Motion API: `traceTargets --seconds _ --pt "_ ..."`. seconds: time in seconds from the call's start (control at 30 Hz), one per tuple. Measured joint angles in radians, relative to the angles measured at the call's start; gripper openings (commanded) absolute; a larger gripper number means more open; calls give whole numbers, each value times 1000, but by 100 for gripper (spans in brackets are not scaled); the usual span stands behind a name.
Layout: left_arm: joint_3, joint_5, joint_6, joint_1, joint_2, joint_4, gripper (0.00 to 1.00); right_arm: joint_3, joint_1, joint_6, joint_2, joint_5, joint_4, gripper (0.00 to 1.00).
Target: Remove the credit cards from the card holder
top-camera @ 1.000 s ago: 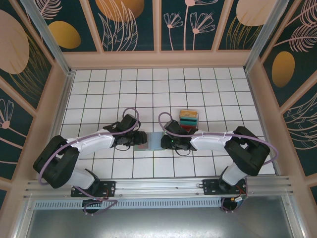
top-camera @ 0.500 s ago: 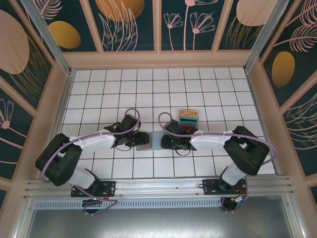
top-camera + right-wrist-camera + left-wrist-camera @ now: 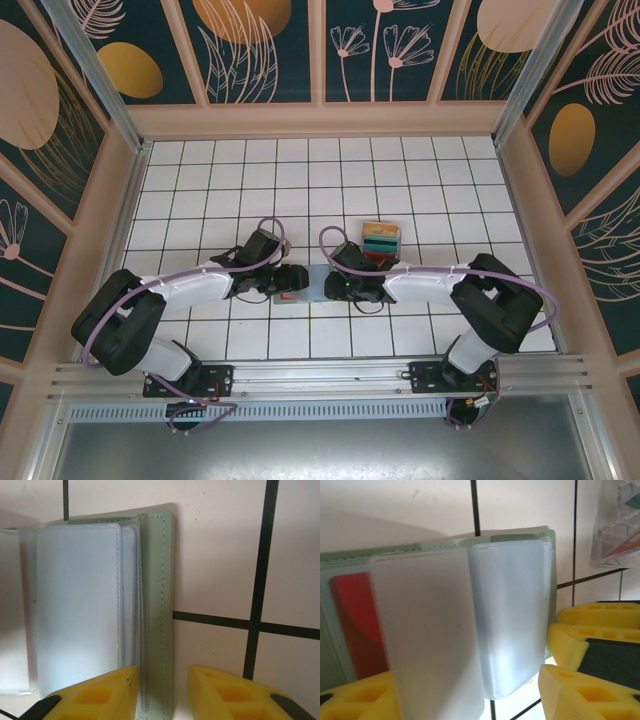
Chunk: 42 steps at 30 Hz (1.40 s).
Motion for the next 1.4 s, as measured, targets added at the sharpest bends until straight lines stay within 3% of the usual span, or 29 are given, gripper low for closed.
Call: traceTargets --seconds 0.1,0.2,0.6,0.9,1.07,1.4 --pt "0 14 1 0 0 6 82 0 0 0 0 0 0 34" --pt "0 18 2 0 -2 6 86 0 0 0 0 0 0 34" --pt "19 72 -1 0 -47 29 66 2 0 3 -1 2 -2 34" --pt "68 142 10 -23 8 61 50 -40 -39 31 -52 1 16 35" --pt "68 88 17 -25 -2 37 39 -40 -49 31 -77 1 16 36" --pt "20 -26 21 53 -96 -27 30 23 -58 23 -81 -19 17 36"
